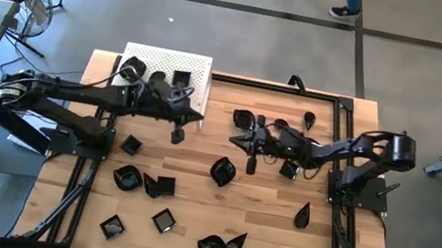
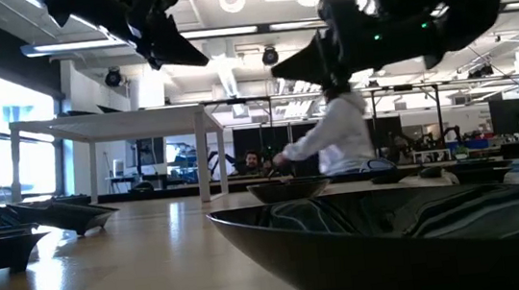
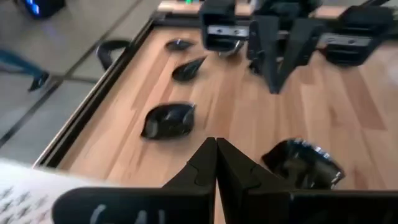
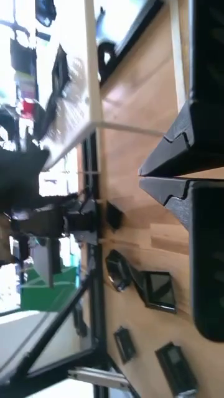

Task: Pick & Place Mini shaped plates
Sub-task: Stack the black leaf shaped plate on top of the black leaf shaped plate on the shelf

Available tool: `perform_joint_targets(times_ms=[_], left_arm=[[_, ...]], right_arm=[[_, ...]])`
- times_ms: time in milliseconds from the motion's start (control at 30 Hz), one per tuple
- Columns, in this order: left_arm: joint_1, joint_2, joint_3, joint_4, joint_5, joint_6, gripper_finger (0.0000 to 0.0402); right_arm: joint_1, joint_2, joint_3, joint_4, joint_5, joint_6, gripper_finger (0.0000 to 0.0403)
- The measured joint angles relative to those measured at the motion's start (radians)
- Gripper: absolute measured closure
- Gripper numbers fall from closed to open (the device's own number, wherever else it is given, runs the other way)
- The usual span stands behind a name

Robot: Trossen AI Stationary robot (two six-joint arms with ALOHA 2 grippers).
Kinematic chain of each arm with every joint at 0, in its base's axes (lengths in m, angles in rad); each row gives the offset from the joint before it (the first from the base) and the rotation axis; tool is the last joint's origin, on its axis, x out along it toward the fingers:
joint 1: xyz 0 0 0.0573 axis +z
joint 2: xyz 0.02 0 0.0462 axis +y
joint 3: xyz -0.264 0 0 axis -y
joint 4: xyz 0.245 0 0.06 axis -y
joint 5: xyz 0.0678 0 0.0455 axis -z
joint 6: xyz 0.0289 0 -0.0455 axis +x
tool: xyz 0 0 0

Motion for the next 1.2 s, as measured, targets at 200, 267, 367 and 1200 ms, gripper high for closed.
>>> perform_joint_targets(times_ms=[200, 267, 367, 1200], left_arm=[[-0.104, 0.0, -0.202, 0.386, -0.015, -0.069, 0.0401], [-0.134, 0.0, -0.277, 0.518, -0.026, -0.081, 0.0401], [-0.16, 0.002, -0.364, 0.702, -0.063, -0.086, 0.0401], [-0.157, 0.078, -0.403, 0.758, 0.051, -0.048, 0.0401]], right_arm=[[0.035, -0.139, -0.062, -0.121, 0.133, 0.05, 0.0392], [0.044, -0.187, -0.064, -0.194, 0.171, 0.067, 0.0381], [0.056, -0.238, -0.043, -0.346, 0.226, 0.092, 0.036], [0.022, 0.104, 0.396, -1.055, 0.012, 0.357, 0.0194]])
